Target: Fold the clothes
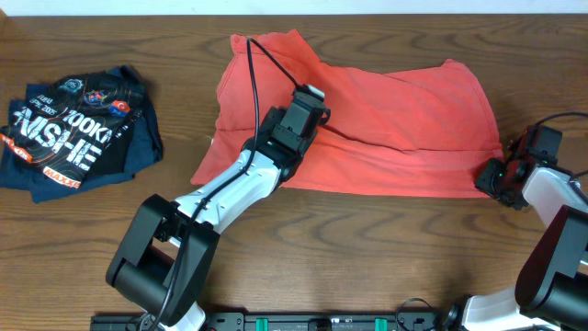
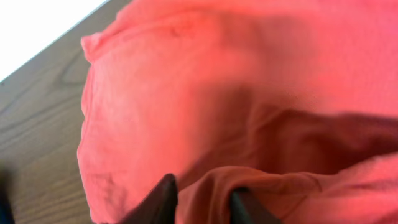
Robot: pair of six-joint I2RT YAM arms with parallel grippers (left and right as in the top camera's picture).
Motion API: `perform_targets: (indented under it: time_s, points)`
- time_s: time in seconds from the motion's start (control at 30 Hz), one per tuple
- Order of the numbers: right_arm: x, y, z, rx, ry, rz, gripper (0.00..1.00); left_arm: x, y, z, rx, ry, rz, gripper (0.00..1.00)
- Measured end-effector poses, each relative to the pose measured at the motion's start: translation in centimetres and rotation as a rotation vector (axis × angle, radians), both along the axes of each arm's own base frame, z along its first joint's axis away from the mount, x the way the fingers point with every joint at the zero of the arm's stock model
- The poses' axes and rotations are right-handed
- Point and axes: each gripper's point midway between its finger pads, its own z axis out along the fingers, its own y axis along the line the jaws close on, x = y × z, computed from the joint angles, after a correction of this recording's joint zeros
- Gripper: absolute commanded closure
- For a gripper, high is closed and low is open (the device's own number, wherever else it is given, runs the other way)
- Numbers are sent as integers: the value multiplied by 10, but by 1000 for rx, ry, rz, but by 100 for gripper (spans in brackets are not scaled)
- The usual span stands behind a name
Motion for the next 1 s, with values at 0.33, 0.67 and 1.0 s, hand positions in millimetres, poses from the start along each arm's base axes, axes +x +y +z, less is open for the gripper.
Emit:
perform_targets:
  time_s: [0.33,0.67,1.0]
  points:
    - [0,0,0,0,0,0,65,11,8,5,-25,-24,17,43]
    - [0,0,0,0,0,0,65,-30,36,-25,31,216,35,30]
    - [0,0,0,0,0,0,65,-54,5,-34,-120,350,-74,23]
